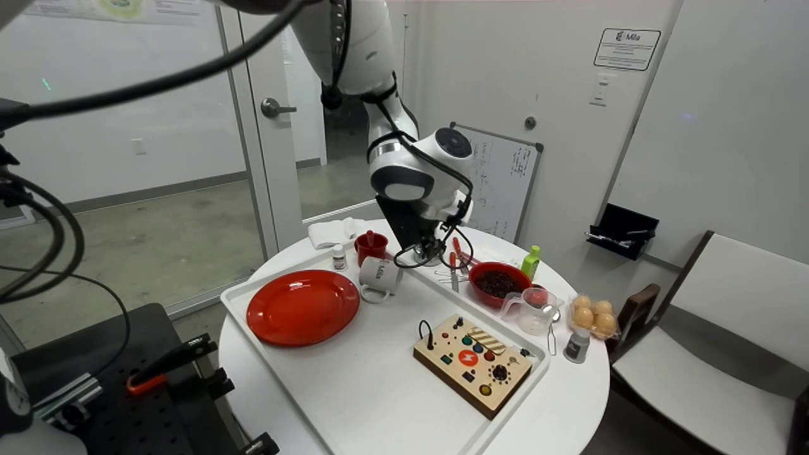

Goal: Tip the white mug over

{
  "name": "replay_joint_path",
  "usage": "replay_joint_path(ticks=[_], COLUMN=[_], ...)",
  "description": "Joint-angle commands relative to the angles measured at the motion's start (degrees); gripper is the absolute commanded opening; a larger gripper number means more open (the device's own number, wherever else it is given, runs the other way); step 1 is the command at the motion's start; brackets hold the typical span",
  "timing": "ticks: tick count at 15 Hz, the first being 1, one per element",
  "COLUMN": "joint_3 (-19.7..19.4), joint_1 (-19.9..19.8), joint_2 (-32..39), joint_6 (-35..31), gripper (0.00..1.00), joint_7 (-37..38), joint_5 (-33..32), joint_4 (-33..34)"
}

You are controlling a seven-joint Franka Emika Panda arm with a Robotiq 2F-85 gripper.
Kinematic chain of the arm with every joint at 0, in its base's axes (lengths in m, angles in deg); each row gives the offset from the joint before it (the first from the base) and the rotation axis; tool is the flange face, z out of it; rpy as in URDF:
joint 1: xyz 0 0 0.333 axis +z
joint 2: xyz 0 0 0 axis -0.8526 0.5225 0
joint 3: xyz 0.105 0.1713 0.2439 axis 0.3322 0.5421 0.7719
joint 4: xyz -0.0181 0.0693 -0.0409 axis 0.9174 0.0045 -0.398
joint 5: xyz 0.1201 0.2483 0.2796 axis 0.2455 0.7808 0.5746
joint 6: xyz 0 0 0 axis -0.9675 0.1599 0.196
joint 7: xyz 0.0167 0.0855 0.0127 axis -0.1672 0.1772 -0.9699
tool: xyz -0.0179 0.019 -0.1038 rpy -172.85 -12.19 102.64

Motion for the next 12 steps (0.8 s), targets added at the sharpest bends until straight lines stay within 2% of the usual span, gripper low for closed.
replay_joint_path(ticks=[1, 5, 7, 8, 12], joint_3=[-6.3, -15.0, -16.7, -12.6, -12.0], joint_1=[7.2, 14.3, 15.4, 11.8, 11.2], joint_2=[-6.5, -8.3, -8.5, -6.9, -6.8], joint_6=[-3.9, -3.3, -2.5, -2.7, -2.7], gripper=[1.00, 1.00, 1.00, 1.00, 1.00], joint_7=[10.8, 23.7, 26.8, 25.3, 25.9], joint_5=[-11.5, -28.2, -33.2, -31.8, -32.5], joint_4=[-6.9, -8.1, -7.8, -6.1, -6.0])
